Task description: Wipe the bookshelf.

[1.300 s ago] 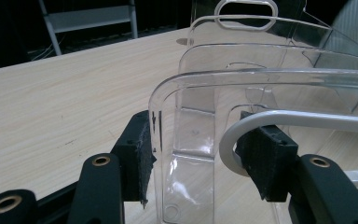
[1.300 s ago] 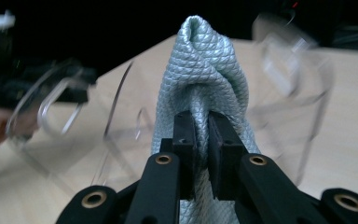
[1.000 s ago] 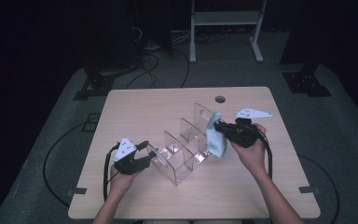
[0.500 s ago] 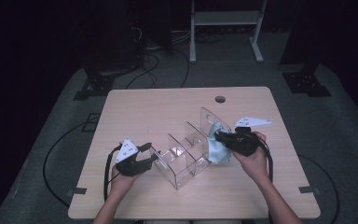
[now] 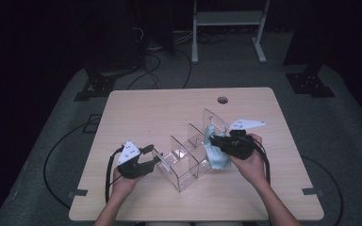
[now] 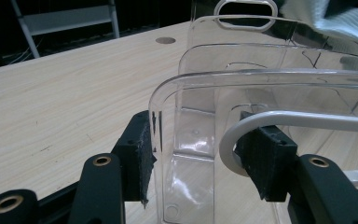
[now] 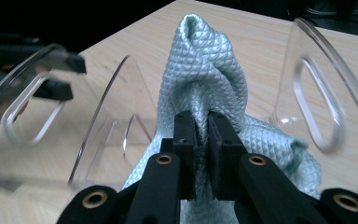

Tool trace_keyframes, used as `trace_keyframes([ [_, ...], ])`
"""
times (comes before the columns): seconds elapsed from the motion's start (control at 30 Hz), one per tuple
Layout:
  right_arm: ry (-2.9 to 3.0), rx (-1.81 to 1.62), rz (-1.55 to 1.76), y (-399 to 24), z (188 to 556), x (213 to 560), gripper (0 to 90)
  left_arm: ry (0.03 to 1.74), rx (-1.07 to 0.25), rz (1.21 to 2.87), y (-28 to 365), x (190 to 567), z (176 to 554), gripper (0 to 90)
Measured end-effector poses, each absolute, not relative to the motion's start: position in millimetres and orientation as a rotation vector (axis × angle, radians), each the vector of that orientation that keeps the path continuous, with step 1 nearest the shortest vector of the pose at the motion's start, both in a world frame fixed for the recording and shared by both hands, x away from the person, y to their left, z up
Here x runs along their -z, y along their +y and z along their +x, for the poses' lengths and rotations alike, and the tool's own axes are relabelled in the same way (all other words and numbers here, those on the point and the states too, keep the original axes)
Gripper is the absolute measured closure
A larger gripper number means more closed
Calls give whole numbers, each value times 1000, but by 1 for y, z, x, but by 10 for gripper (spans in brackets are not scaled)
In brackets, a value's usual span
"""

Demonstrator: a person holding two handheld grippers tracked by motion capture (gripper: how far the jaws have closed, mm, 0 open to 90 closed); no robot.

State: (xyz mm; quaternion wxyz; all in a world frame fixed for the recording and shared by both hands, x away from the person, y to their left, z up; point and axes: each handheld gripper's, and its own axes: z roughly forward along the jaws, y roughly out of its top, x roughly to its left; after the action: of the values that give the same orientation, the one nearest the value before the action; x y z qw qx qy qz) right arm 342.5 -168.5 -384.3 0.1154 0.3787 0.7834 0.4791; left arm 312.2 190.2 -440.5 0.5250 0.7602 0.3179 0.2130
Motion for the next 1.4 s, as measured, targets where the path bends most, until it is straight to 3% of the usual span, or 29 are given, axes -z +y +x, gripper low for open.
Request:
trace_keyframes([
  [0.2,2293,-1387,1137,-156,362,382,820,764,-508,1814,190,441,312,466],
  [0.53,2286,-1354,1115,-175,331,381,821,765,-509,1814,189,441,311,466],
  [0.83,2280,-1351,1148,-155,360,382,819,771,-501,1805,189,441,313,465],
  [1.13,2298,-1356,1162,-161,358,382,820,783,-494,1800,187,442,313,463],
  [1.4,2316,-1294,1153,-139,386,375,819,781,-498,1804,188,441,314,464],
])
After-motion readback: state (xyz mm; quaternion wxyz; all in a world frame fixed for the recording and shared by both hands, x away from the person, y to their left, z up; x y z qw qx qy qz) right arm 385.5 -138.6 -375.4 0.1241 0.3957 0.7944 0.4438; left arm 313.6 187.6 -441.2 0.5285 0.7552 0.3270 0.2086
